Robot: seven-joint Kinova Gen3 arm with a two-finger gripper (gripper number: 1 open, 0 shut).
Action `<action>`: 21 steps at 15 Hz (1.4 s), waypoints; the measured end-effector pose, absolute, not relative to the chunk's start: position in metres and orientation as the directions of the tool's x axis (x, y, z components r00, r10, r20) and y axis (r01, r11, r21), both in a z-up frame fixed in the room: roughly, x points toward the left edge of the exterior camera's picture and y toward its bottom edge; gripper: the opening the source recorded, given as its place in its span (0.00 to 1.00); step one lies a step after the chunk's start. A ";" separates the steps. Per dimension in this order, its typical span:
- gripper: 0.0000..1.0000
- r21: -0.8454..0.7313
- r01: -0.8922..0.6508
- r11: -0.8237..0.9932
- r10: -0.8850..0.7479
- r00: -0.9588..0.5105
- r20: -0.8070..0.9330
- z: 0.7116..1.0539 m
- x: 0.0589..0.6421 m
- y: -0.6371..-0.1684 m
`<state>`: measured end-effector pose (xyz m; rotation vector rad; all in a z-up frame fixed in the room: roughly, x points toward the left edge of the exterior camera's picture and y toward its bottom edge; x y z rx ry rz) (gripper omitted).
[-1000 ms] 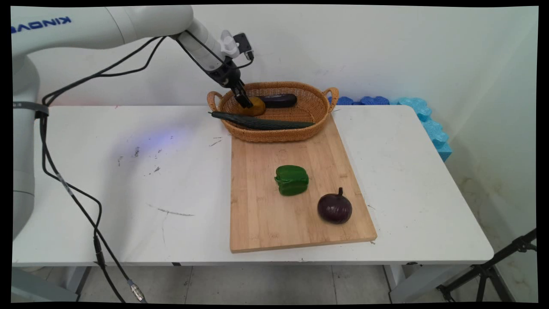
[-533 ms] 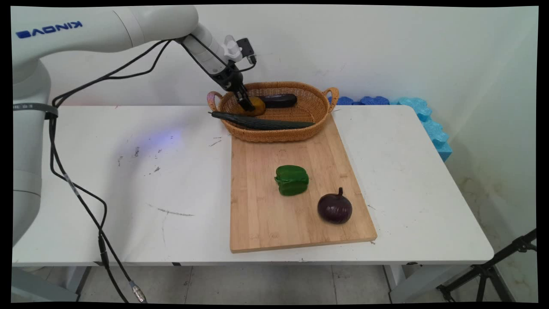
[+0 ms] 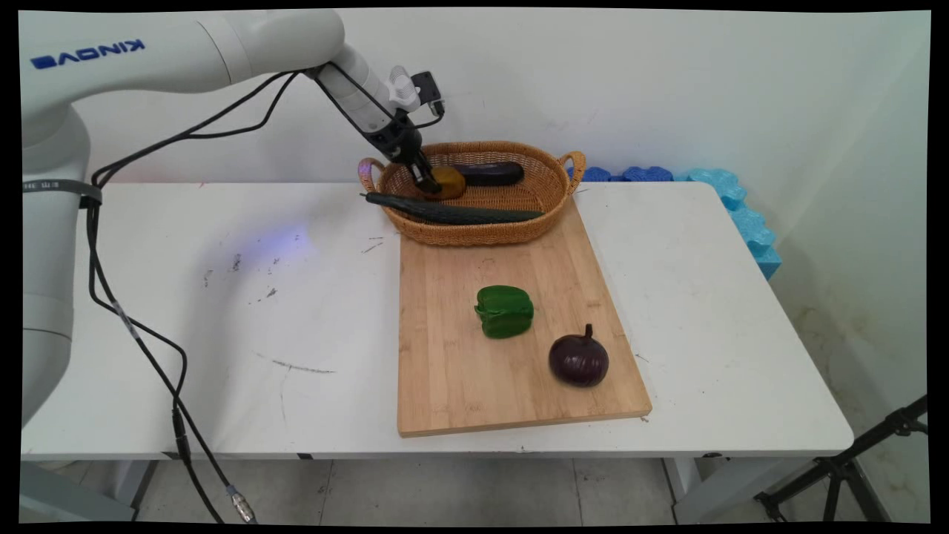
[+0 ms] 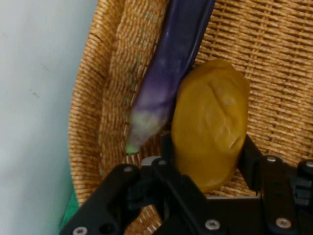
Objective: Place the picked object on the cutting board
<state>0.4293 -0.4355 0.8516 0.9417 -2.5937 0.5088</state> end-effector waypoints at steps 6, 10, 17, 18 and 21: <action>0.00 -0.227 -0.659 0.717 -0.525 -0.725 0.447 0.870 0.421 -0.428; 0.00 -0.243 -0.675 0.696 -0.523 -0.710 0.472 0.897 0.418 -0.413; 0.00 -0.210 -0.706 0.677 -0.544 -0.672 0.503 0.937 0.402 -0.352; 0.00 -0.200 -0.707 0.679 -0.547 -0.668 0.504 0.942 0.398 -0.339; 0.00 -0.164 -0.709 0.686 -0.559 -0.658 0.505 0.951 0.385 -0.300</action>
